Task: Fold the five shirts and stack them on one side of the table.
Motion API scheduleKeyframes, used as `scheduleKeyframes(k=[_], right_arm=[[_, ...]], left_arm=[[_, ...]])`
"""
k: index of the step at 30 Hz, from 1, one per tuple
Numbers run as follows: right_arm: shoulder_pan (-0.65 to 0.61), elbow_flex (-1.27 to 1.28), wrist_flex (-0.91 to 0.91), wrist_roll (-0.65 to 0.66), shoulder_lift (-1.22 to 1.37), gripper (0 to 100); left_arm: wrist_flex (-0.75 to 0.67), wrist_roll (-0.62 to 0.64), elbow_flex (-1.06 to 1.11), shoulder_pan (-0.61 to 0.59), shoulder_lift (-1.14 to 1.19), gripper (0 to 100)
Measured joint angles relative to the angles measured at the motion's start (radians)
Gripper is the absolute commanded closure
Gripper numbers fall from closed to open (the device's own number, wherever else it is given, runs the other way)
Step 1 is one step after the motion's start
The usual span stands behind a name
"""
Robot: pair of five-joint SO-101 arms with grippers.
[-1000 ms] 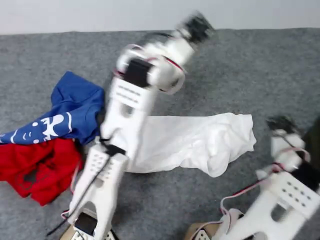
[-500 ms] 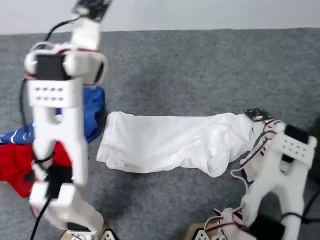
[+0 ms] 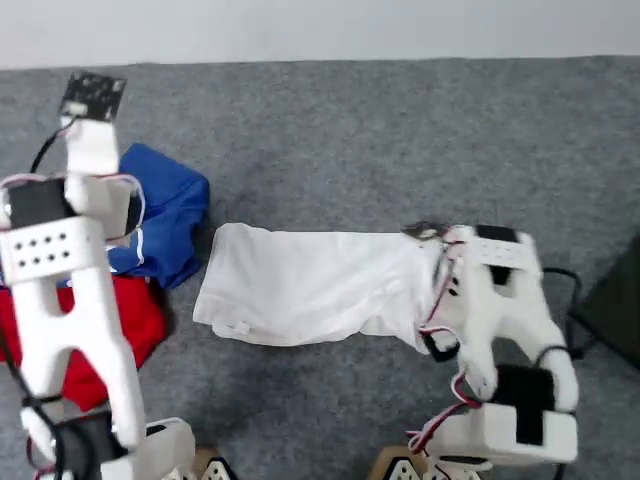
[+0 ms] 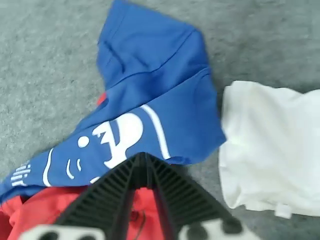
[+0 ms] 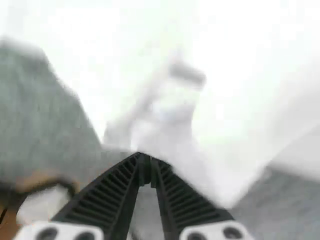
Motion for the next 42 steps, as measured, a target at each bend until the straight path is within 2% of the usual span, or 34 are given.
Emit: scheduleKeyframes(k=[7,13,19,23,26,29,36,42], right_arm=[[-0.063,-0.374,-0.046,-0.083,0.103,98.8],[-0.072,-0.667,-0.038,-0.092,0.238,98.8],[-0.12,-0.801,0.153,-0.092,0.264,98.7],[-0.193,-0.825,0.29,-0.092,0.264,98.2],[-0.247,-0.829,0.377,-0.092,0.264,92.8],[-0.273,-0.827,0.385,-0.092,0.264,90.3],[-0.339,-0.735,0.385,-0.092,0.264,97.0],[-0.345,-0.62,0.385,-0.092,0.264,97.3]], left_arm=[[-0.144,-0.049,0.25,-0.017,-0.117,100],[-0.233,-0.051,0.325,-0.017,-0.14,100],[-0.259,-0.051,0.33,-0.017,-0.14,100],[-0.259,-0.051,0.342,-0.017,-0.141,100],[-0.259,-0.055,0.342,-0.017,-0.141,100],[-0.259,-0.055,0.351,-0.017,-0.143,100],[-0.259,-0.057,0.351,-0.017,-0.146,100],[-0.259,-0.057,0.351,-0.017,-0.146,100]])
